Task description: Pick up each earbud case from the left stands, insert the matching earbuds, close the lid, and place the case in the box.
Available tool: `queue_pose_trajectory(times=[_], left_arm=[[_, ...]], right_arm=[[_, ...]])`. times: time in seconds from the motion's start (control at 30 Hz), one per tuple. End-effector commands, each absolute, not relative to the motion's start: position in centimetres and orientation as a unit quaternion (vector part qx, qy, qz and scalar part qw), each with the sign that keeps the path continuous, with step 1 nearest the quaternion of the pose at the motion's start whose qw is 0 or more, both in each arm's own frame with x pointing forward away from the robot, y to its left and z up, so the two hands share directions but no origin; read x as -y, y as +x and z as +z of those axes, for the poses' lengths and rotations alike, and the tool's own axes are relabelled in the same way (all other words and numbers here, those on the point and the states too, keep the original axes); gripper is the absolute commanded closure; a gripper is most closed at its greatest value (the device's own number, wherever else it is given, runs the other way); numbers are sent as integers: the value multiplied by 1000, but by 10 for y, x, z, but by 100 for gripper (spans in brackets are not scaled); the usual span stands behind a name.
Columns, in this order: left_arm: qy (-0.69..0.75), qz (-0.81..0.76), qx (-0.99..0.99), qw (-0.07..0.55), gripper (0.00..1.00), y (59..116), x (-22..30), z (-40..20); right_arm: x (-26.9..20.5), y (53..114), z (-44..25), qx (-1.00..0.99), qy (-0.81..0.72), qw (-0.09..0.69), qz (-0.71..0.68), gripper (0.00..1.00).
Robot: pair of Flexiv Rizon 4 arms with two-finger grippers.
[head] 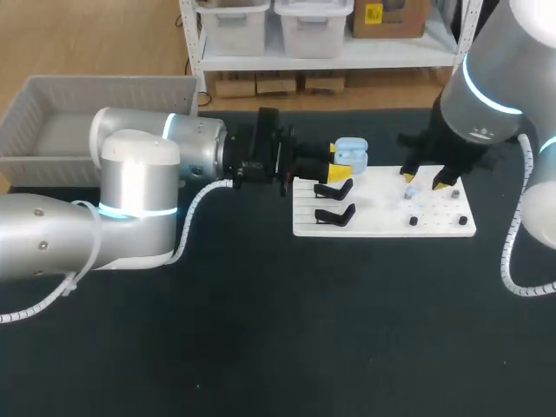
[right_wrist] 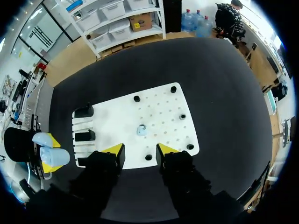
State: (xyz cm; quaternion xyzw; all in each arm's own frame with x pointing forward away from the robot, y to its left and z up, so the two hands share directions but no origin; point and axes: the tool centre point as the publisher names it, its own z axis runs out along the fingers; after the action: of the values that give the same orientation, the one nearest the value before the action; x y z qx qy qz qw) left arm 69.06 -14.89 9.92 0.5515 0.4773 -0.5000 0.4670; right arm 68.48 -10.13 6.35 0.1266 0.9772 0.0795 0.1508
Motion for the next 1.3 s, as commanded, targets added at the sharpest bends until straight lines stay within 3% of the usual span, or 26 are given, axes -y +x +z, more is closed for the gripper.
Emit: queue_pose_trajectory(times=[0.03, 0.47, 1.3], left_arm=[[551, -499, -478, 469, 100, 690, 149, 99], [551, -499, -478, 469, 100, 690, 149, 99], [551, -499, -478, 469, 100, 690, 149, 99]], right_arm=[[98, 694, 56, -979, 120, 142, 80, 57], [98, 696, 32, -983, 121, 119, 73, 58], [99, 708, 15, -980, 149, 103, 80, 69]])
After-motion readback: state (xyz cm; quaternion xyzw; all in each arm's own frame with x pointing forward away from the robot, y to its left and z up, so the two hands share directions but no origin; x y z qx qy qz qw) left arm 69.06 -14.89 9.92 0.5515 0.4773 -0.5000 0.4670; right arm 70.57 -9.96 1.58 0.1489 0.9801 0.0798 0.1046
